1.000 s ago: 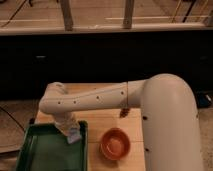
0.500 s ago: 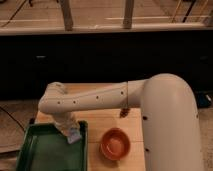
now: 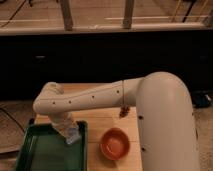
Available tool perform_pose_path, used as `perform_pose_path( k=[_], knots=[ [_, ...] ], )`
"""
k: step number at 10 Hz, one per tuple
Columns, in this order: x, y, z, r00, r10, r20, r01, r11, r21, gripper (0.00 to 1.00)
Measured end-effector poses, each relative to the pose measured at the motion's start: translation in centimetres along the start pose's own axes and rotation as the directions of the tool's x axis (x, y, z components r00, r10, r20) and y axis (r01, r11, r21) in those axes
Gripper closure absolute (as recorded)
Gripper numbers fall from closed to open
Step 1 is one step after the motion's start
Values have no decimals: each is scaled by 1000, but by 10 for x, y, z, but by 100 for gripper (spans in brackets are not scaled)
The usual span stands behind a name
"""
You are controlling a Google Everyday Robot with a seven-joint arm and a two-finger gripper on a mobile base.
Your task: Place sponge in tray
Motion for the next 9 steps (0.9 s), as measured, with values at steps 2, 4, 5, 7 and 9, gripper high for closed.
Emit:
perform_pose_path(
  k=[2,4,5,7,9],
  knots=[
    [-1,-2,1,1000,-4,10,4,1000,0,20],
    [-2,-4,2,1000,-6,18,6,1000,2,20],
    [-1,-5,2,1000,-8,22,8,1000,2,20],
    [-1,-5,3,999,-10,37,10,1000,1,20],
    [0,-7,4,999,-14,50,14,1000,-1,20]
  ],
)
